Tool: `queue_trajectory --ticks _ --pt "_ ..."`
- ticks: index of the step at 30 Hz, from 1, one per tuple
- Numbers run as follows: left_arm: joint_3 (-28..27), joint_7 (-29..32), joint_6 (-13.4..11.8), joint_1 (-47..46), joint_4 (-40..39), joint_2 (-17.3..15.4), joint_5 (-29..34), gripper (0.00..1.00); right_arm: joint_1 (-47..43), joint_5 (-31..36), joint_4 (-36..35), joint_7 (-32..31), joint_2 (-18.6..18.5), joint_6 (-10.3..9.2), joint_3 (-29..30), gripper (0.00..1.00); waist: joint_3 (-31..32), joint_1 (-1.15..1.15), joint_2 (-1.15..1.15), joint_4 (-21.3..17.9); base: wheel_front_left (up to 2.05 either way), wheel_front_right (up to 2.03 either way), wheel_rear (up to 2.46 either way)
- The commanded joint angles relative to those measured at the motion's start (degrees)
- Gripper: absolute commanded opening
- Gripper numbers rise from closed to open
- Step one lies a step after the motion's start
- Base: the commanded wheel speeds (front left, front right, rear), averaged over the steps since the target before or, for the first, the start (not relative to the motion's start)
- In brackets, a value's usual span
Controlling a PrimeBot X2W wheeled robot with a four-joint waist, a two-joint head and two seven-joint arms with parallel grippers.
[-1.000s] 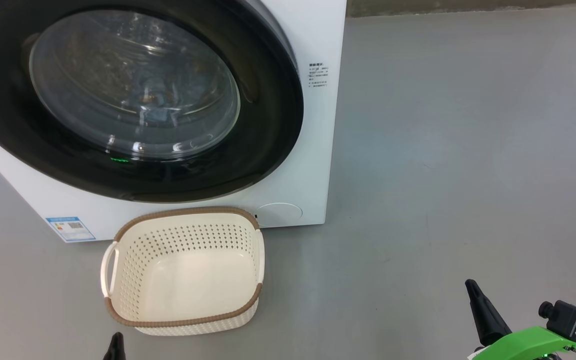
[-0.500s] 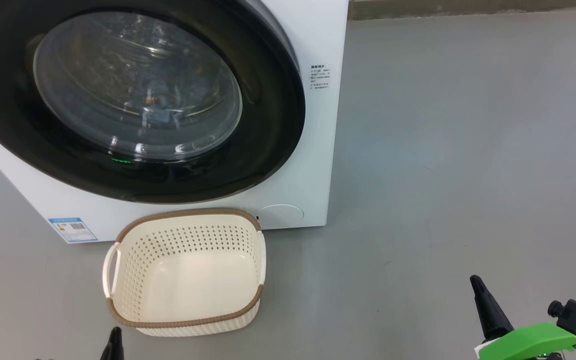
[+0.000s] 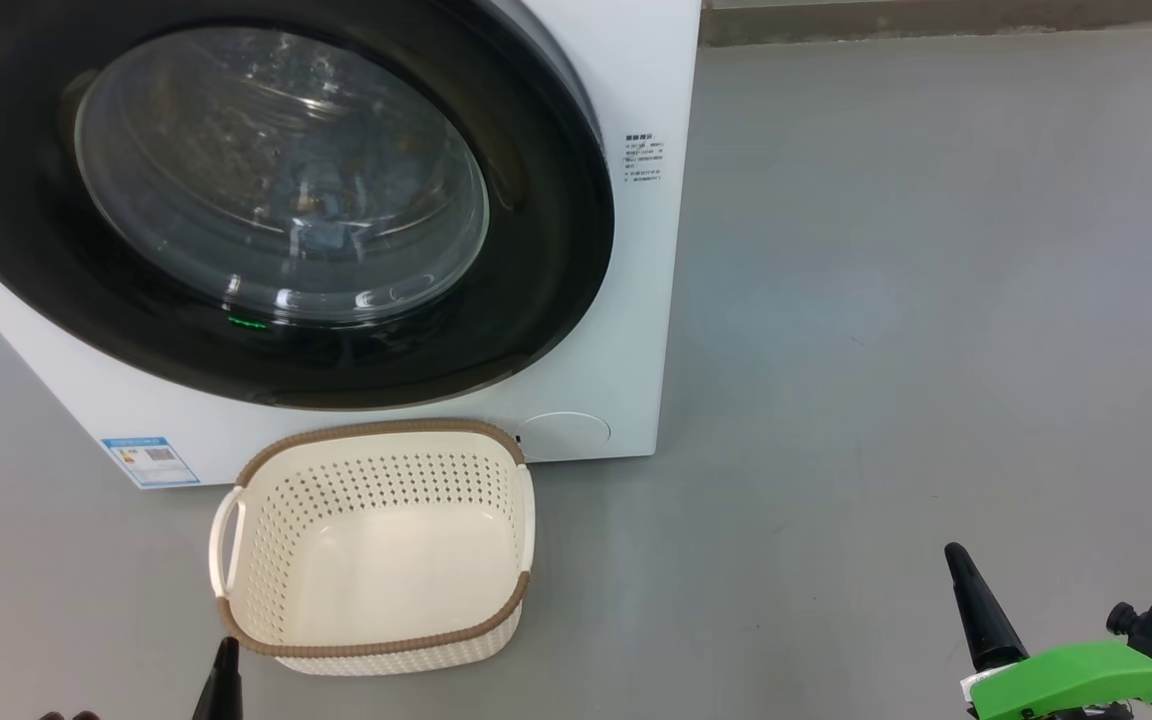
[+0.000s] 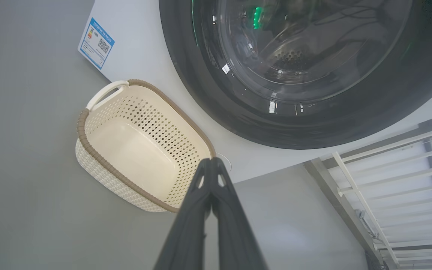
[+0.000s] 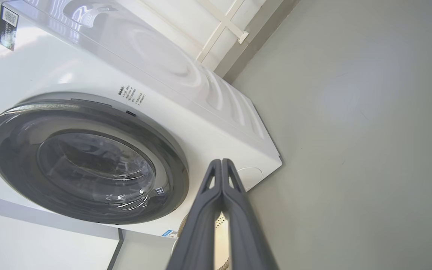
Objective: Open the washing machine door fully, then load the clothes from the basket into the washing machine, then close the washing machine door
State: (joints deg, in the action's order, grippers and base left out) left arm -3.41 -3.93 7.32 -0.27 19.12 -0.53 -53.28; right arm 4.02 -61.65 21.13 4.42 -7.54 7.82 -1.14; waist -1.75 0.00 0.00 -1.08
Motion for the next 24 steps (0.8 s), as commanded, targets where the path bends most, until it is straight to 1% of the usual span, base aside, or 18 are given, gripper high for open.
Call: queue_trajectory --ticks 1,24 --pt "-1.27 0.44 0.09 -2.2 -1.66 -1.09 -1.82 0.0 1.61 -1.48 -1.81 -0.52 -0.34 -0.17 -0.16 0.0 0.03 0.0 0.0 0.03 0.0 0.0 0.0" --pt "-1.98 4.3 0.12 -3.64 -2.98 -1.58 -16.17 0.0 1.81 -12.85 -3.87 -4.41 1.47 -0.23 2.71 0.0 0.63 0.0 0.0 0.43 0.0 0.0 0.0"
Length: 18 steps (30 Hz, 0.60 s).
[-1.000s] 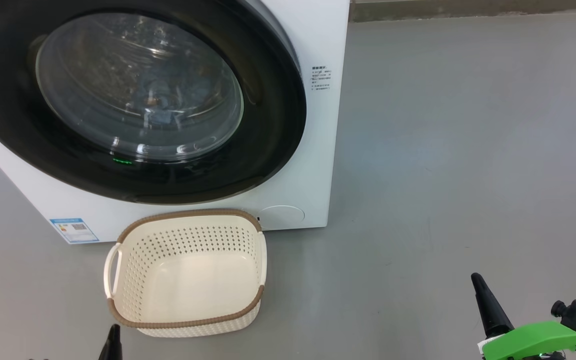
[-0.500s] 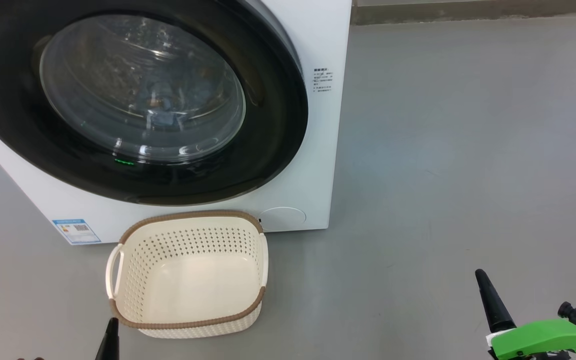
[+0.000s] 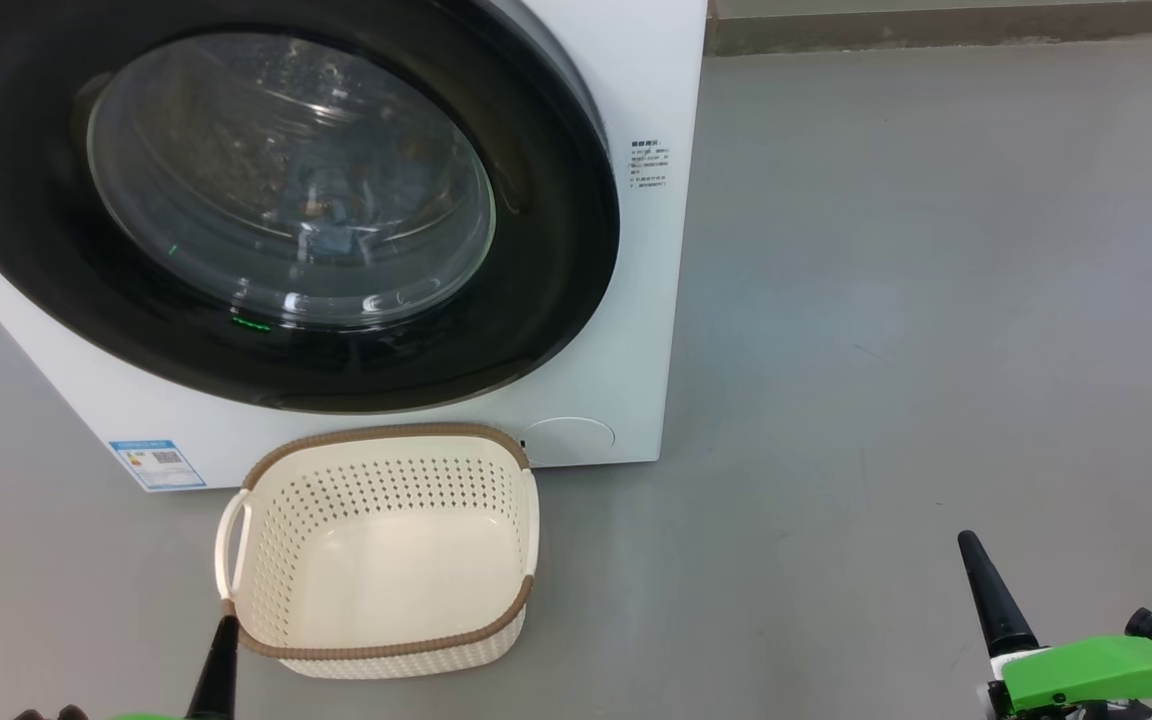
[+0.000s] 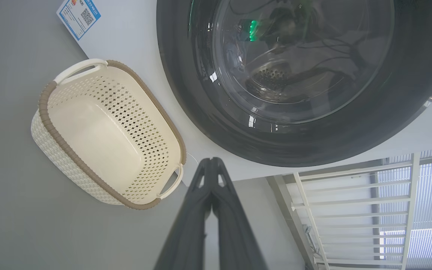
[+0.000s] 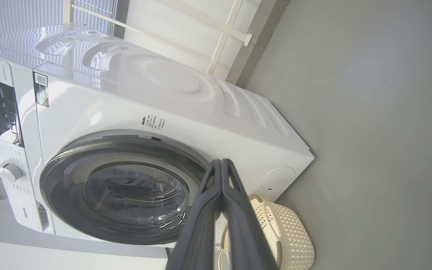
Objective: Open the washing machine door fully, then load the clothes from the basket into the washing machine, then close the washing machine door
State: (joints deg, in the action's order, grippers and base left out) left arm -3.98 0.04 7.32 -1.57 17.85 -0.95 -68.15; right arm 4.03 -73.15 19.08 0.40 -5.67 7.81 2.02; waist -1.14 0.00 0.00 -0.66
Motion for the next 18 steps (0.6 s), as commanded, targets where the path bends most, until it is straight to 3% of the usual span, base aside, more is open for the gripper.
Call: queue_trajectory --ticks 1,18 --pt "-1.44 0.5 0.12 -2.4 -1.76 -1.18 -1.92 0.0 1.8 -1.84 -1.91 -0.56 -0.31 -0.22 -0.32 0.0 0.04 0.0 0.0 0.03 0.0 0.0 0.0" --pt "-1.96 3.36 0.14 -3.47 -2.74 -1.54 -12.56 0.0 1.96 -10.25 -3.43 -3.47 1.05 -0.27 1.84 0.0 0.48 0.0 0.0 0.33 0.0 0.0 0.0"
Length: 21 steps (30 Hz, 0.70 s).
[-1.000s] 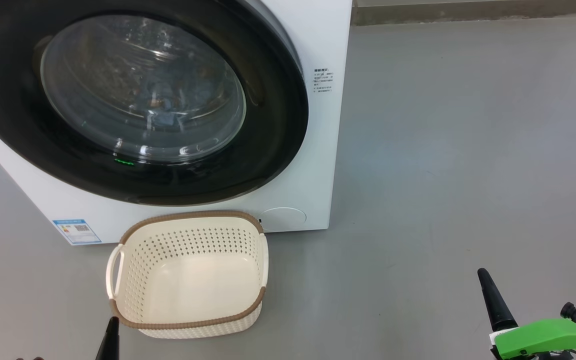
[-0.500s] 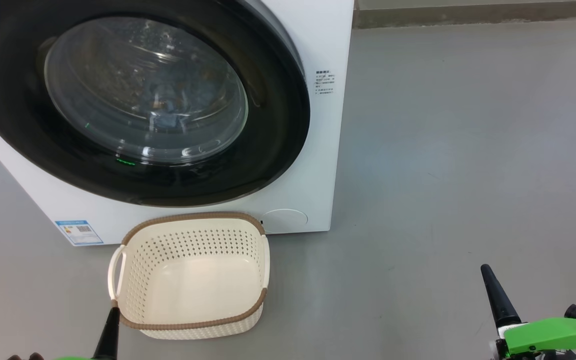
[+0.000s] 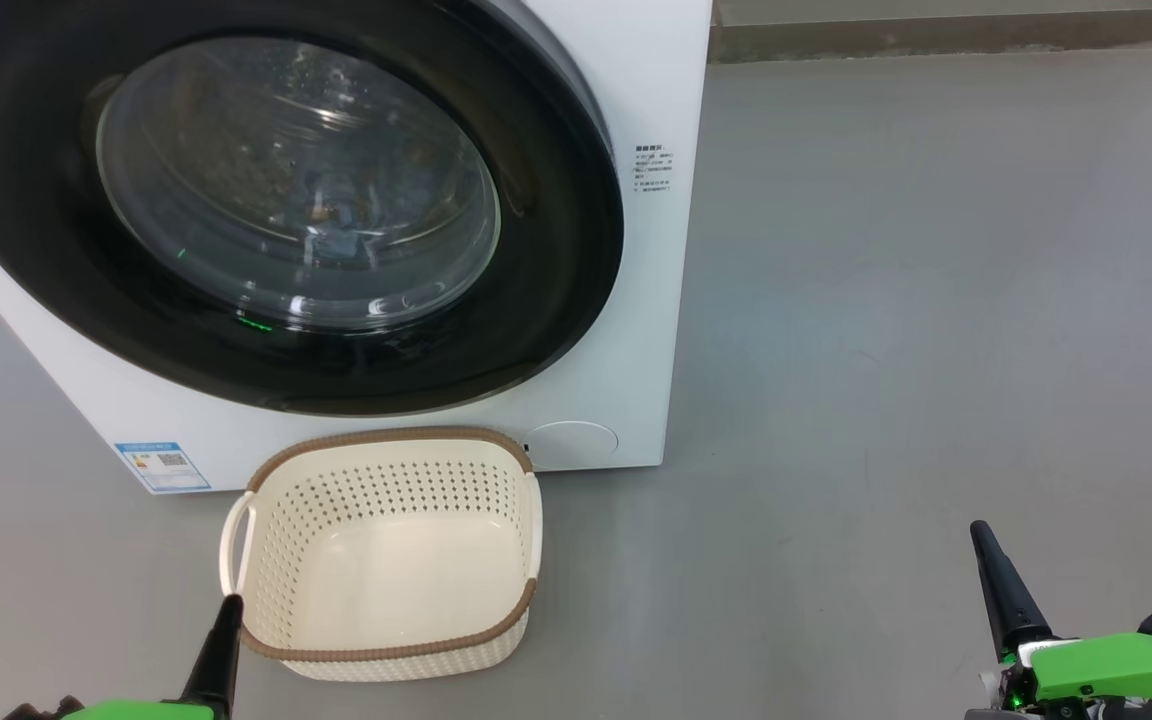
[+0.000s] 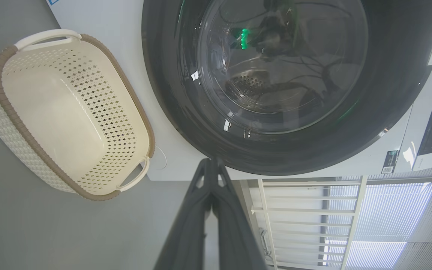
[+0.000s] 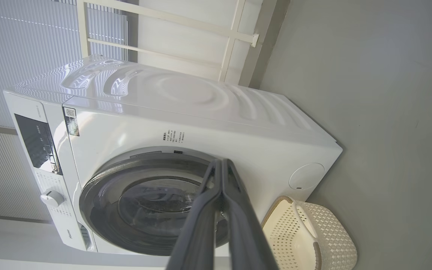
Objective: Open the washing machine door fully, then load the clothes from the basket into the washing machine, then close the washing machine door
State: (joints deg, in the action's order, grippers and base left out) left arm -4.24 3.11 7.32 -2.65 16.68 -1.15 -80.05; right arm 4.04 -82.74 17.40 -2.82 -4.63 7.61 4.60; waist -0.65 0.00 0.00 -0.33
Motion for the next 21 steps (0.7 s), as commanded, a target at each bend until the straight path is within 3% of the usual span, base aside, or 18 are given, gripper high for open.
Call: queue_trajectory --ticks 1,21 --pt "-1.74 0.45 0.14 -2.45 -1.63 -1.36 -1.29 0.0 1.95 -1.15 -1.84 -0.43 0.08 -0.07 -0.62 0.0 0.02 0.0 0.0 0.02 0.0 0.0 0.0" --pt "-2.27 3.36 0.17 -3.54 -2.63 -1.73 -12.12 0.0 2.11 -9.68 -3.39 -3.41 1.49 -0.12 1.6 0.0 0.47 0.0 0.0 0.33 0.0 0.0 0.0"
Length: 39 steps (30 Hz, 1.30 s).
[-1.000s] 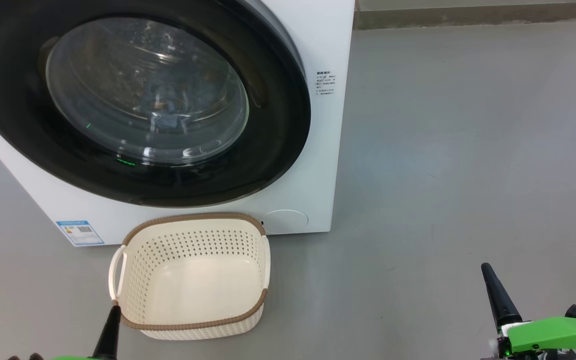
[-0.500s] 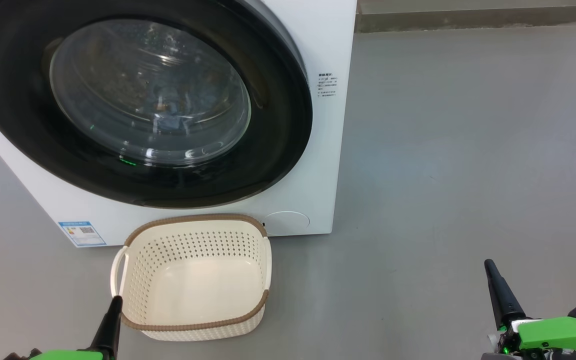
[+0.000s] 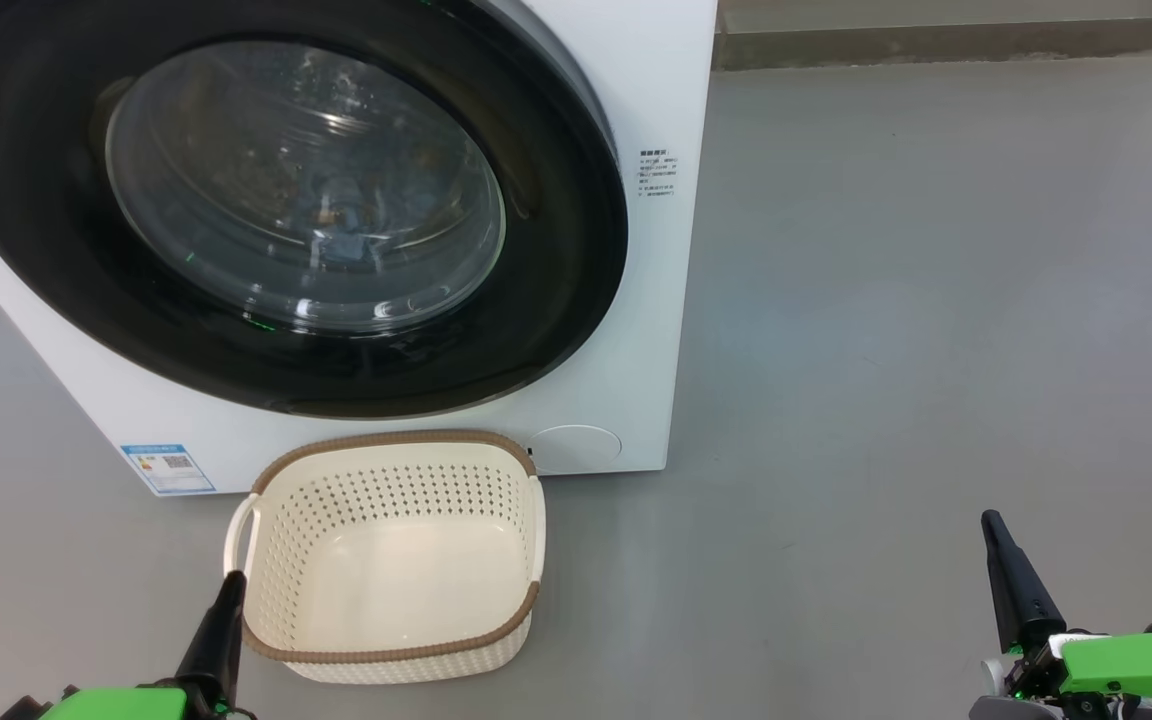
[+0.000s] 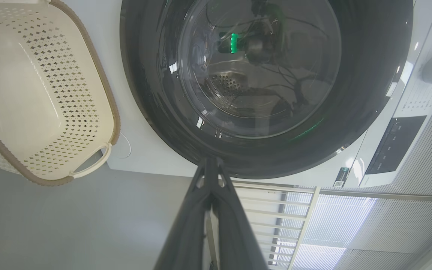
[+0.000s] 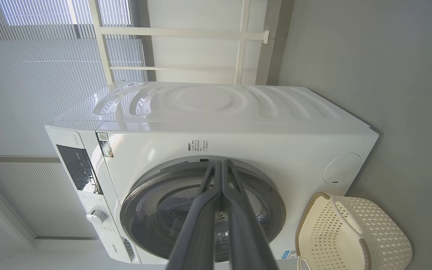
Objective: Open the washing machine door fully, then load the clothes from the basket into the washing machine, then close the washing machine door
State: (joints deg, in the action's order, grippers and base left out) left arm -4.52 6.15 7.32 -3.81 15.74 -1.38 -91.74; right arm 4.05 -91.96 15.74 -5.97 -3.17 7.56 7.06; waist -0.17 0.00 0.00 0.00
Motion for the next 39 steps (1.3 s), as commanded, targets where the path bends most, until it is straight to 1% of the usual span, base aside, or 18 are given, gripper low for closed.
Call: queue_trajectory --ticks 1,39 --pt "-1.99 0.33 0.17 -2.38 -1.69 -1.5 -0.44 0.0 2.1 -0.46 -1.73 -0.26 0.03 -0.08 -0.85 0.0 0.0 0.0 0.0 0.0 0.0 0.0 0.0" --pt "-1.99 0.33 0.17 -2.38 -1.69 -1.5 -0.44 0.0 2.12 -0.32 -1.72 -0.4 0.15 -0.08 -0.69 0.0 0.0 0.0 0.0 0.0 0.0 0.0 0.0"
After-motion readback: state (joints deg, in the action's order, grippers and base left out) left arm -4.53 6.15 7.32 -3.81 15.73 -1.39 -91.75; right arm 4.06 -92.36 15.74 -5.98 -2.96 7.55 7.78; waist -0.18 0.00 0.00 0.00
